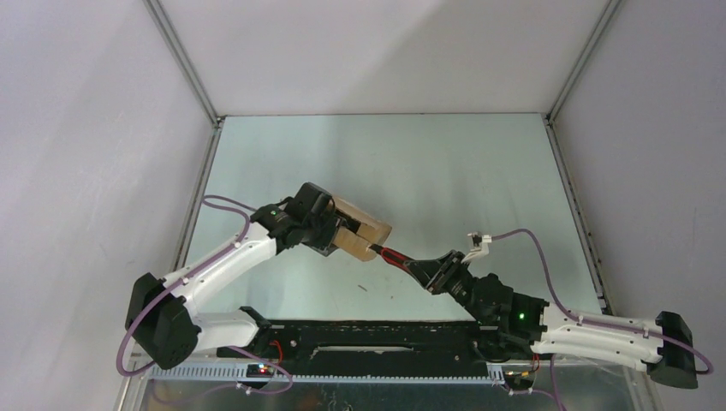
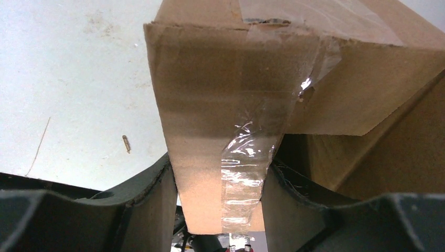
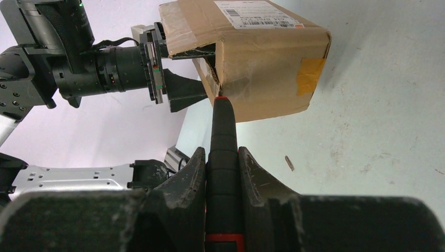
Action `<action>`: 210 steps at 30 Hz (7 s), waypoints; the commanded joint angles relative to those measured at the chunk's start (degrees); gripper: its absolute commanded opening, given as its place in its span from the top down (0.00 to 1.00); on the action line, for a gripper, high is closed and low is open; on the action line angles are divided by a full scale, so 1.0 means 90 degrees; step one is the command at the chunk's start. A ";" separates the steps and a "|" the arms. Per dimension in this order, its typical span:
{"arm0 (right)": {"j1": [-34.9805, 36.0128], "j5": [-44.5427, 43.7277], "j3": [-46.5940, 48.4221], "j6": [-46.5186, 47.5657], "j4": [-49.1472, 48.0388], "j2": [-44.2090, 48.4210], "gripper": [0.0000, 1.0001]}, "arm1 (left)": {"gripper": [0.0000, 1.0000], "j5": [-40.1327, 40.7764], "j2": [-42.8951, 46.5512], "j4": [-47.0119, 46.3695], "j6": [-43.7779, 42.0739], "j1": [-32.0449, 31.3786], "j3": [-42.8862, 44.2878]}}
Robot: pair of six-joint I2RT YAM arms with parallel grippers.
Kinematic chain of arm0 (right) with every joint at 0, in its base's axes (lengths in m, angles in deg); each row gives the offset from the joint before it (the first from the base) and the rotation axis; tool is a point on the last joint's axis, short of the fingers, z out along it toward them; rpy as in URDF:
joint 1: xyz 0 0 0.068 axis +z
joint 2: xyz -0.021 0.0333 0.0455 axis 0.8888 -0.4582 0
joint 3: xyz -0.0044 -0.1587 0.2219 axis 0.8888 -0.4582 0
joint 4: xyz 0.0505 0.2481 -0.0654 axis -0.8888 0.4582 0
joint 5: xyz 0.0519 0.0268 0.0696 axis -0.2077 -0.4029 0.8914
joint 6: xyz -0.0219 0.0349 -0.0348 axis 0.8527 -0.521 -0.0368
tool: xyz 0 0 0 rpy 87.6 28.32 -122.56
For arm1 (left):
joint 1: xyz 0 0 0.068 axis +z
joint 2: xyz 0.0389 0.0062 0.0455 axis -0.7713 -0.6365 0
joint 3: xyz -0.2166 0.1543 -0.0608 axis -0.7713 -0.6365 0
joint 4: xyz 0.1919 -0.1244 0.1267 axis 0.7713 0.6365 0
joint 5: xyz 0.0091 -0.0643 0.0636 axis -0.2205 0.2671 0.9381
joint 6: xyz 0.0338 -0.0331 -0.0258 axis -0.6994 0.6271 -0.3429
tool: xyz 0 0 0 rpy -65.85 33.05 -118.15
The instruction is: Unpack the express box
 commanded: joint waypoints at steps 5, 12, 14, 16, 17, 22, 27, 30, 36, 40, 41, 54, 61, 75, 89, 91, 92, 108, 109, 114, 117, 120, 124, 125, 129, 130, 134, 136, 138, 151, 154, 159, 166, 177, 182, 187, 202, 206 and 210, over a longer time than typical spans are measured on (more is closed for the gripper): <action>0.0010 -0.0344 0.0266 0.0285 0.0301 0.0435 1.00 | 0.93 0.0066 0.0055 0.0568 0.0100 -0.0156 0.0436; 0.0021 -0.0288 0.0248 0.0307 0.0222 0.0393 1.00 | 0.93 0.0096 0.0051 0.0549 0.0151 -0.0176 0.0379; 0.0020 -0.0219 0.0248 0.0297 0.0146 0.0343 1.00 | 0.93 0.0090 0.0033 0.0536 0.0166 -0.0170 0.0382; 0.0027 -0.0110 0.0235 0.0255 0.0054 0.0316 1.00 | 0.93 0.0115 0.0021 0.0539 0.0161 -0.0176 0.0399; 0.0048 -0.0062 0.0227 0.0228 0.0034 0.0308 1.00 | 0.93 0.0127 0.0026 0.0534 0.0182 -0.0168 0.0395; 0.0135 0.0114 0.0205 0.0108 0.0064 0.0291 1.00 | 0.93 0.0130 0.0034 0.0420 0.0238 -0.0176 0.0366; 0.0169 0.0235 0.0192 0.0016 0.0049 0.0172 1.00 | 0.94 0.0086 -0.0010 0.0299 0.0229 -0.0176 0.0384; 0.0166 0.0283 0.0200 -0.0035 0.0035 0.0045 1.00 | 0.95 0.0062 -0.0030 0.0285 0.0214 -0.0176 0.0429; 0.0083 0.0717 0.0192 -0.0245 -0.0283 -0.0414 1.00 | 1.00 -0.0024 0.0011 0.0043 0.0277 -0.0229 0.0389; -0.0086 0.1140 0.0064 -0.0504 -0.0723 -0.0748 1.00 | 1.00 -0.0137 0.0048 -0.0283 0.0479 -0.0376 0.0324; -0.0145 0.1235 0.0061 -0.0549 -0.0786 -0.0822 1.00 | 1.00 -0.0167 0.0057 -0.0358 0.0537 -0.0423 0.0305; -0.0468 0.1714 -0.0562 -0.0843 -0.1287 -0.0402 1.00 | 1.00 -0.0101 0.0176 -0.0474 0.0594 -0.0093 -0.0127; -0.0460 0.1712 -0.0713 -0.0737 -0.1201 -0.0028 1.00 | 1.00 -0.0201 0.0125 -0.0623 0.0570 -0.0001 -0.0223; -0.0468 0.1614 -0.0603 -0.0353 -0.1344 0.0092 1.00 | 1.00 -0.0486 -0.0257 -0.0335 -0.0077 -0.0159 0.0208; -0.0946 0.1547 -0.0234 0.0143 -0.0338 0.0733 1.00 | 1.00 -0.0385 -0.0481 0.0362 -0.0470 -0.0291 0.0523; -0.0946 0.1547 -0.0165 0.0151 -0.0366 0.0585 1.00 | 1.00 -0.0407 -0.0488 0.0299 -0.0452 -0.0303 0.0511; -0.0945 0.1570 -0.0148 0.0159 -0.0437 0.0500 1.00 | 1.00 -0.0408 -0.0488 0.0286 -0.0454 -0.0316 0.0518; -0.0992 0.2345 -0.0079 -0.0113 -0.1186 -0.0825 1.00 | 1.00 -0.0603 -0.0556 -0.0167 -0.0300 -0.0419 0.0558; -0.0994 0.2412 -0.0074 -0.0167 -0.1253 -0.0942 1.00 | 1.00 -0.0603 -0.0550 -0.0204 -0.0277 -0.0428 0.0552; -0.0966 0.2705 -0.0138 -0.0373 -0.1520 -0.1244 1.00 | 1.00 -0.0467 -0.0359 -0.0251 -0.0119 -0.0326 0.0424; -0.1020 0.2828 -0.0181 -0.0464 -0.1204 -0.0979 1.00 | 1.00 -0.0429 -0.0243 -0.0211 -0.0168 -0.0028 0.0286; -0.1180 0.3097 -0.0184 -0.0538 -0.0832 -0.0700 1.00 | 1.00 -0.0324 -0.0101 -0.0152 -0.0172 0.0139 0.0208; -0.1301 0.3367 -0.0163 -0.0611 -0.0590 -0.0590 1.00 | 1.00 -0.0226 0.0018 -0.0121 -0.0117 0.0199 0.0143; -0.1328 0.3402 -0.0168 -0.0653 -0.0552 -0.0594 1.00 | 1.00 -0.0223 0.0032 -0.0126 -0.0103 0.0195 0.0123; -0.1471 0.3695 -0.0246 -0.0859 -0.0645 -0.0646 1.00 | 1.00 0.0015 0.0142 -0.0053 -0.0039 0.0199 0.0022; -0.1496 0.3733 -0.0248 -0.0864 -0.0677 -0.0647 1.00 | 1.00 -0.0007 0.0183 -0.0136 0.0007 0.0210 -0.0074; -0.1568 0.3829 -0.0220 -0.0948 -0.0670 -0.0700 1.00 | 1.00 0.0071 0.0230 -0.0176 0.0042 0.0214 -0.0120; -0.1603 0.3907 -0.0243 -0.0984 -0.0652 -0.0689 1.00 | 1.00 0.0173 0.0302 -0.0221 0.0082 0.0222 -0.0164; -0.1651 0.3970 -0.0293 -0.1073 -0.0672 -0.0646 1.00 | 1.00 0.0240 0.0392 -0.0343 0.0133 0.0223 -0.0269; -0.1235 0.4011 -0.0191 -0.1290 -0.1242 -0.1491 1.00 | 1.00 0.0683 0.0944 -0.1130 0.0662 -0.0031 -0.0594; -0.1018 0.3931 -0.0101 -0.1345 -0.1503 -0.1877 1.00 | 1.00 0.0738 0.0986 -0.1329 0.0774 -0.0127 -0.0586; -0.0951 0.3977 -0.0102 -0.1414 -0.1784 -0.2307 1.00 | 1.00 0.0870 0.1030 -0.1322 0.0778 -0.0174 -0.0574; -0.1342 0.4111 -0.0302 -0.1306 -0.1015 -0.1489 1.00 | 1.00 0.0783 0.1351 -0.1046 0.0373 0.0423 -0.0864; -0.1668 0.4267 -0.0462 -0.1163 -0.0539 -0.0851 1.00 | 1.00 0.0560 0.1381 -0.0966 0.0159 0.0546 -0.0966; -0.1699 0.4299 -0.0475 -0.1161 -0.0414 -0.0667 1.00 | 1.00 0.0591 0.1382 -0.0968 0.0057 0.0585 -0.0966; -0.1717 0.4337 -0.0511 -0.1187 -0.0414 -0.0637 1.00 | 1.00 0.0630 0.1376 -0.0980 -0.0007 0.0585 -0.0988; -0.1865 0.4515 -0.0543 -0.1237 -0.0267 -0.0391 1.00 | 1.00 0.0722 0.1252 -0.0964 -0.0230 0.0587 -0.1008; -0.1851 0.4634 -0.0473 -0.1219 -0.0573 -0.0816 1.00 | 1.00 0.0611 0.1208 -0.1074 -0.0198 0.0511 -0.0996; -0.1732 0.4769 -0.0375 -0.1203 -0.1150 -0.1557 1.00 | 1.00 0.0486 0.1200 -0.1280 0.0085 0.0311 -0.1001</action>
